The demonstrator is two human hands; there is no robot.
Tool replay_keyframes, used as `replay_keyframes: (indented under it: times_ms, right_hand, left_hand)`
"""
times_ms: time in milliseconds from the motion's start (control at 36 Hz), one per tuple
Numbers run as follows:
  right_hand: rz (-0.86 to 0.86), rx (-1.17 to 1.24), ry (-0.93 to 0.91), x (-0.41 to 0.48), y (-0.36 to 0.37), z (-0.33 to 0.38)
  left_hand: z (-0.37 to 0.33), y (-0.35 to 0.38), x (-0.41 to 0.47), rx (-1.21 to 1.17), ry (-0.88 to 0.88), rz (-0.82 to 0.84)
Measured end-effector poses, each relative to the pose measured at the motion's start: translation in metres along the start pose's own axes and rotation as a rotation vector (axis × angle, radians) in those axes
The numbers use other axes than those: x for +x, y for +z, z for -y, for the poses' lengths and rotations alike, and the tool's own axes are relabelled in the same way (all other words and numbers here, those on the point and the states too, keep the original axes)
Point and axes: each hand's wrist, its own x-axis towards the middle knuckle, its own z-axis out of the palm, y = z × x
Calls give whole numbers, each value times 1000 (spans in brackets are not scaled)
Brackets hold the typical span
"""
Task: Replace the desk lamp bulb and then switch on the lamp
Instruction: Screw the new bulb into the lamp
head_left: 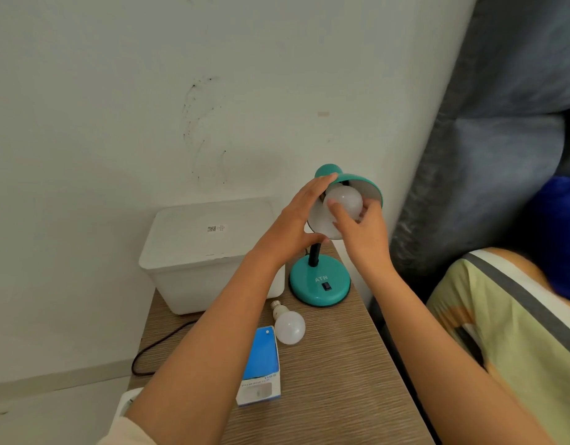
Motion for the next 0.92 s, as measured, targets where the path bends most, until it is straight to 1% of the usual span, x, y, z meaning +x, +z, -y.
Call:
replay_keyframes:
  times_ms: [28, 167, 222, 333, 417, 528, 639, 722, 833, 917]
  right_hand:
    - [13, -3, 13, -1, 0, 1]
    - [-33, 15, -11, -1, 0, 1]
    - [-17, 36, 2, 0, 0, -1]
    - [-45, 10, -19, -2, 1, 0]
    - [-24, 53, 17, 1, 1, 0]
    - [-33, 54, 0, 0, 2, 2]
    - [-6, 128, 78, 0, 3, 0]
    - [-43, 112, 55, -1, 3, 3]
    - [-21, 147, 116, 0, 1, -1]
    - [-55, 82, 31, -4, 1, 3]
  left_hand:
    - [0, 0, 0, 0, 3, -1]
    - [1, 0, 0, 3, -1, -1]
    - [0, 0, 0, 1, 3, -4]
    - [1, 1, 0, 6, 1, -3]
    - [1, 1, 0, 7, 0, -6]
    - [1, 1, 1, 3, 1, -6]
    - [1, 0, 0, 1, 2, -9]
    - [1, 0, 0, 6, -2, -4]
    - [0, 0, 0, -11, 4, -11]
    - [0, 0, 0, -3, -2, -2]
